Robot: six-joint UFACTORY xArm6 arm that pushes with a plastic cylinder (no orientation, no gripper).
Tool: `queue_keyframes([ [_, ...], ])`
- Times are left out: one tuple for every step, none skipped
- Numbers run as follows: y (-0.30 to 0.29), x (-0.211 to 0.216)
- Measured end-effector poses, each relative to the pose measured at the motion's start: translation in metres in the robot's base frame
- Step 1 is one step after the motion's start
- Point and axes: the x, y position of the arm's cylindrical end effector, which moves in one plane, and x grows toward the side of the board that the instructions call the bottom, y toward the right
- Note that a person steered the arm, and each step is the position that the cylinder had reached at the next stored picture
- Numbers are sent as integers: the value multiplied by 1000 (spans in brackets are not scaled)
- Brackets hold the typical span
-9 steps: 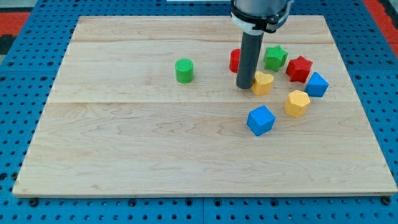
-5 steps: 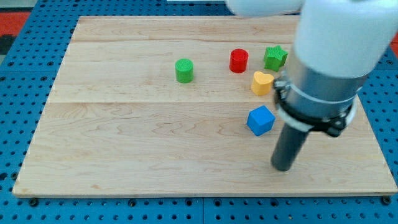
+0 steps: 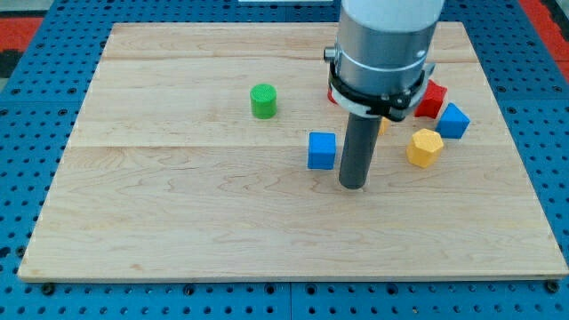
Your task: Arrange the cube and green circle diagonally
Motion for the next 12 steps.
queue_keyframes([
  [-11, -21],
  [-15, -21],
  [-38, -7],
  [-115, -38],
  [-175, -109],
  [-135, -120],
  [-132, -133],
  [-149, -163],
  [-107, -151],
  [-96, -122],
  [-164, -86],
  [-161, 28],
])
